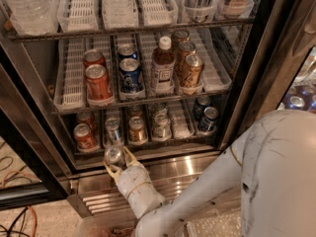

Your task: Pick redbull can from bottom shelf of fridge

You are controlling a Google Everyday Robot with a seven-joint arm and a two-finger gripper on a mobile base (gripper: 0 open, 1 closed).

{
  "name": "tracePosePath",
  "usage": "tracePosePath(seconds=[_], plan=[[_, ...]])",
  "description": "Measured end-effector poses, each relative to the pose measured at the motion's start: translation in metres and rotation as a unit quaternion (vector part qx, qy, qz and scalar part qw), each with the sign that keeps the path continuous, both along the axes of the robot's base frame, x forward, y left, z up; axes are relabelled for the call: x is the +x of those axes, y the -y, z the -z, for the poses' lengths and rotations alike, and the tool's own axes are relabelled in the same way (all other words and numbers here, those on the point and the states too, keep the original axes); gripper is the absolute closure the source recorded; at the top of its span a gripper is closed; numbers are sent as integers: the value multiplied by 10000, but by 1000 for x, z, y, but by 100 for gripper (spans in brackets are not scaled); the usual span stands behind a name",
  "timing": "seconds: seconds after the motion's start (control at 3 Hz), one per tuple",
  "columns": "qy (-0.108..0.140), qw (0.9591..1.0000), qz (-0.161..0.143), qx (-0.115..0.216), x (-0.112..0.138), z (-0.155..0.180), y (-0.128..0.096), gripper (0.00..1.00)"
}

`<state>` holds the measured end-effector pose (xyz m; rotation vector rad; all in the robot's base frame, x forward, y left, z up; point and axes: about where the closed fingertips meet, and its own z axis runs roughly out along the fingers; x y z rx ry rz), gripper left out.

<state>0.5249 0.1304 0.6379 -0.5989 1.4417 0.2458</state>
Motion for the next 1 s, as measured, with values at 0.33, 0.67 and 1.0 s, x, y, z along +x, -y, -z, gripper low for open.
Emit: tracePosePath(seconds=[0.33,0.67,1.0], plan=[[-142,9998,-94,-58,-12,3,10,100],[-224,9996,-120,-84,-18,5,16,100],[-263,9995,-111,-96,-23,5,21,100]])
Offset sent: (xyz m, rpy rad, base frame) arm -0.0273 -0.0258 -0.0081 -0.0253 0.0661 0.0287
